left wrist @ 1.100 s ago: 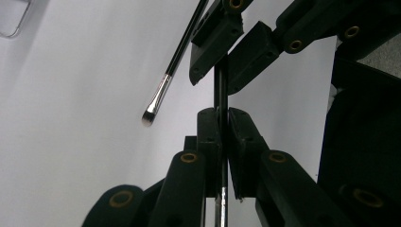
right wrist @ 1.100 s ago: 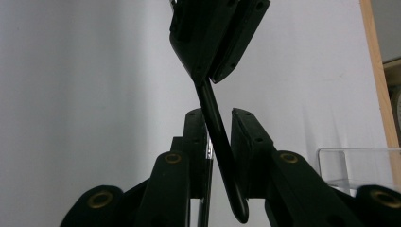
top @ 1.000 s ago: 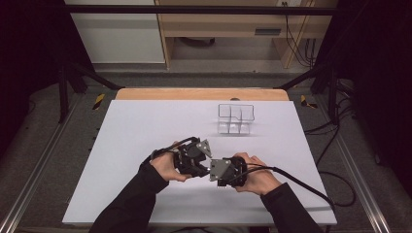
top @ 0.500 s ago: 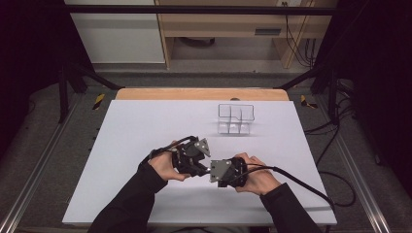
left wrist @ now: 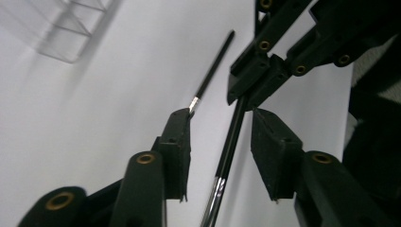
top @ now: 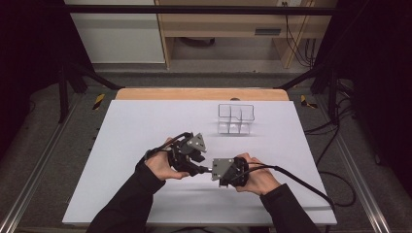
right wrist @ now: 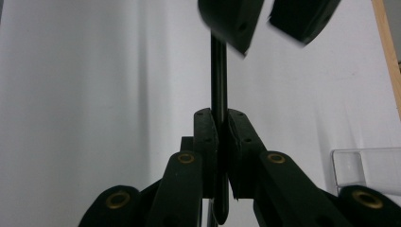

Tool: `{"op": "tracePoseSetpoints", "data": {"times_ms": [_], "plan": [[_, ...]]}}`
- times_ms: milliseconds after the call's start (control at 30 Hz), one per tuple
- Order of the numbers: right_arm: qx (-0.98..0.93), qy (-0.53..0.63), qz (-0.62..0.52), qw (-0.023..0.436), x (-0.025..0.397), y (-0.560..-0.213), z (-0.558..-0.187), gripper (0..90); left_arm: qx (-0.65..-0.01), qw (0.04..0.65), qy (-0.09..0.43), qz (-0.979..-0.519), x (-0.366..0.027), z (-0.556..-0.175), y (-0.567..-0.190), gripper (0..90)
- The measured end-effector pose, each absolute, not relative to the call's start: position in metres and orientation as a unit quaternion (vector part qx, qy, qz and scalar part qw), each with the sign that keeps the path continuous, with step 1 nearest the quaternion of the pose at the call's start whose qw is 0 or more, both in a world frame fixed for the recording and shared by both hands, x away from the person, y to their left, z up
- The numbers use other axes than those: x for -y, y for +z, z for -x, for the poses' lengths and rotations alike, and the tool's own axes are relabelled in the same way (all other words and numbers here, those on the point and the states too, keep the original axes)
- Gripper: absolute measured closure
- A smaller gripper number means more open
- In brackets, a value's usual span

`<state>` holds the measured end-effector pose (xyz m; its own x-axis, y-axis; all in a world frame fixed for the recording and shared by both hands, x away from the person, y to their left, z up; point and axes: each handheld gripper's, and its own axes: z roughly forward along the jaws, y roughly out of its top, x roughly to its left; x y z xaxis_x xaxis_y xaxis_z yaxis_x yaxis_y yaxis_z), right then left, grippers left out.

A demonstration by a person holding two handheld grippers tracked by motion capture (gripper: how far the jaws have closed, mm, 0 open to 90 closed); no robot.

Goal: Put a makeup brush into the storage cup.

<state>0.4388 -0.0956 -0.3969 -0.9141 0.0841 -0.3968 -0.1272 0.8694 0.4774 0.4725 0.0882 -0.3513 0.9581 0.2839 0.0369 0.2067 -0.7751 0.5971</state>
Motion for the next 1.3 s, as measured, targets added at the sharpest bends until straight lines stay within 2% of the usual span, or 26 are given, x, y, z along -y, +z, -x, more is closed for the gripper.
{"op": "tracePoseSetpoints", "data": {"times_ms": [467, 933, 1300], "plan": [[-0.935, 0.280, -0.066, 0.207, 0.121, -0.400, -0.449, 83.5, -0.198, 0.398, 0.119, -0.888, -0.124, -0.470, -0.346, 28.2], [-0.907, 0.331, -0.159, 0.207, 0.142, -0.404, -0.453, 83.4, -0.269, 0.447, 0.138, -0.842, -0.157, -0.461, -0.365, 15.1], [-0.863, 0.407, -0.223, 0.198, 0.149, -0.407, -0.449, 83.4, -0.305, 0.489, 0.134, -0.806, -0.167, -0.456, -0.383, 13.7]]}}
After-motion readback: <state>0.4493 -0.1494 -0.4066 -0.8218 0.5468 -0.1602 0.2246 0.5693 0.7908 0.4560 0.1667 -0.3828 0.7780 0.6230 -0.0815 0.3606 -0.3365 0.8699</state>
